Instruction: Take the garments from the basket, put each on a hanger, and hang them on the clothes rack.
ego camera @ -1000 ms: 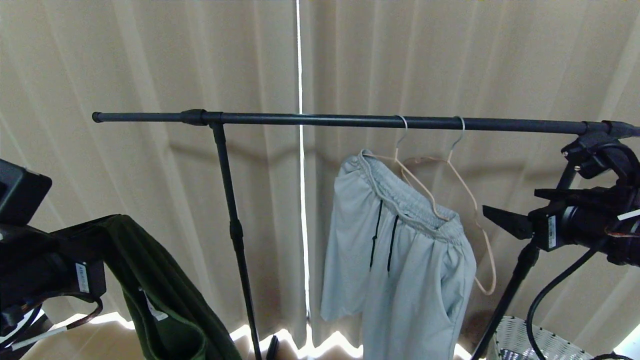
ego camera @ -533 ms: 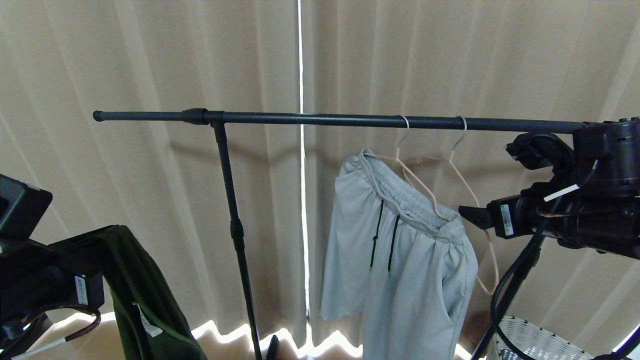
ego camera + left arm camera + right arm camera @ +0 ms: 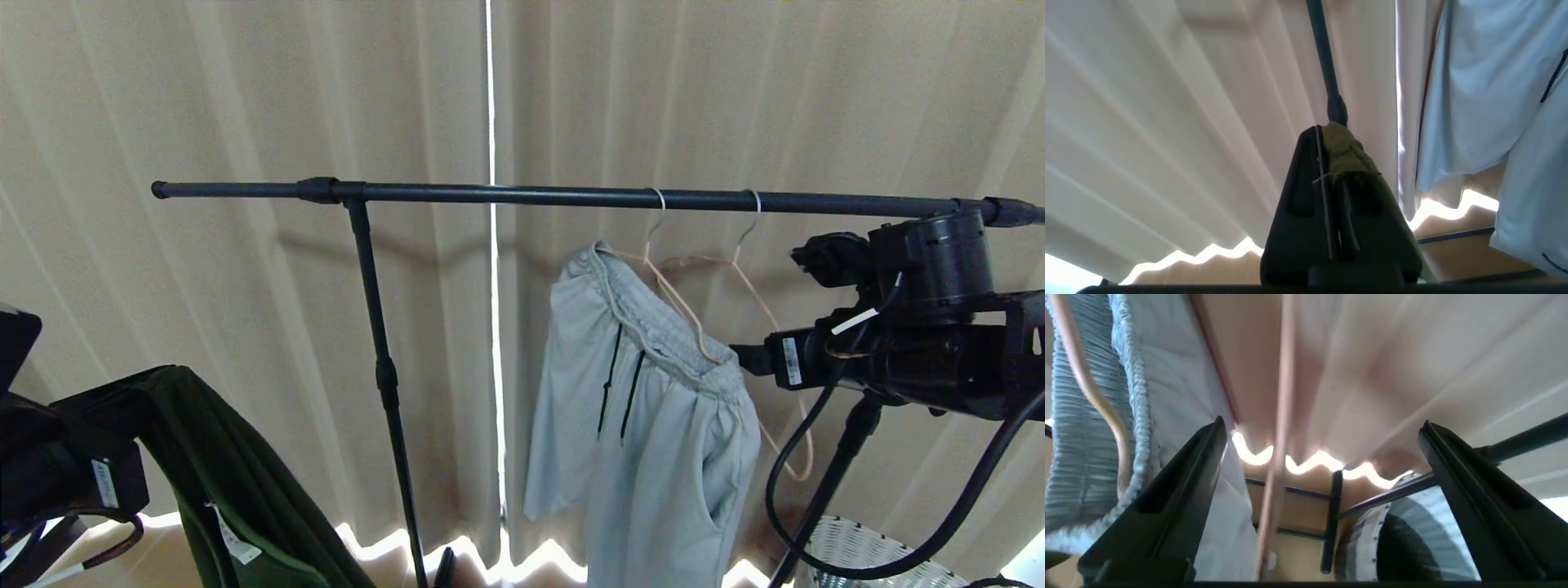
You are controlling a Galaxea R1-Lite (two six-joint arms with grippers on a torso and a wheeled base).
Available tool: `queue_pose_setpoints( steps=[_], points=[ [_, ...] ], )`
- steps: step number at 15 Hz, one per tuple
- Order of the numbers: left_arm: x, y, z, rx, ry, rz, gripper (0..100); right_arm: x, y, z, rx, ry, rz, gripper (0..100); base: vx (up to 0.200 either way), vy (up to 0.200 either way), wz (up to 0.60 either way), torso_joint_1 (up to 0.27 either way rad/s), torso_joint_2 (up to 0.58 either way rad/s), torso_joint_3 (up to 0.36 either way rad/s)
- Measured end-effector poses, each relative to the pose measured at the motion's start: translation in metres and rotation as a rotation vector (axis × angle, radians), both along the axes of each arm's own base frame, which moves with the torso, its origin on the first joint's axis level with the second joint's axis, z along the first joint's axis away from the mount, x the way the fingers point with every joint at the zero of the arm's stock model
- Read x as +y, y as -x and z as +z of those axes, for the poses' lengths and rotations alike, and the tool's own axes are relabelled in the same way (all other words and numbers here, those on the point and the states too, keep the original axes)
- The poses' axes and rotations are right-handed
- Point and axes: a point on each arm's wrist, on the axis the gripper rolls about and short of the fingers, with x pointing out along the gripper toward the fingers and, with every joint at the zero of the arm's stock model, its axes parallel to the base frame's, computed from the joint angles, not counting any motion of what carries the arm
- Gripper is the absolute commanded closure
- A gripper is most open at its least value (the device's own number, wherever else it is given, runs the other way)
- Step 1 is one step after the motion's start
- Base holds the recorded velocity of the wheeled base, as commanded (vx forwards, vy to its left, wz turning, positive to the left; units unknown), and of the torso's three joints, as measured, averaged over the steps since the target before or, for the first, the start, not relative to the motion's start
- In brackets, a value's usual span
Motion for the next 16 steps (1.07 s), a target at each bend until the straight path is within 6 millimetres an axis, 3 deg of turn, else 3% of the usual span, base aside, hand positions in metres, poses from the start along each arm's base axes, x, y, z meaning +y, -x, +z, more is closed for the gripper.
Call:
queue_pose_setpoints(
  steps=[1,2,11,16],
  points=[
    [0.000,0.000,0.000,-0.002,0.000,0.000,100,0.000,-0.001,-0.002,0.005,-0.003,-0.003,0,0.000,0.000,0.00,0.000,0.00,0.000],
    [0.000,0.000,0.001,-0.002,0.001,0.000,100,0.001,-0.002,-0.003,0.009,-0.002,-0.003,100,0.000,0.000,0.00,0.000,0.00,0.000],
    [0.000,-0.001,0.000,0.002,0.000,0.000,100,-0.001,-0.002,0.005,-0.016,-0.010,-0.010,100,0.000,0.000,0.00,0.000,0.00,0.000],
    [0.000,-0.002,0.000,0.005,-0.002,0.000,100,-0.011,0.014,0.028,-0.102,-0.049,-0.033,100,0.000,0.000,0.00,0.000,0.00,0.000]
  ],
)
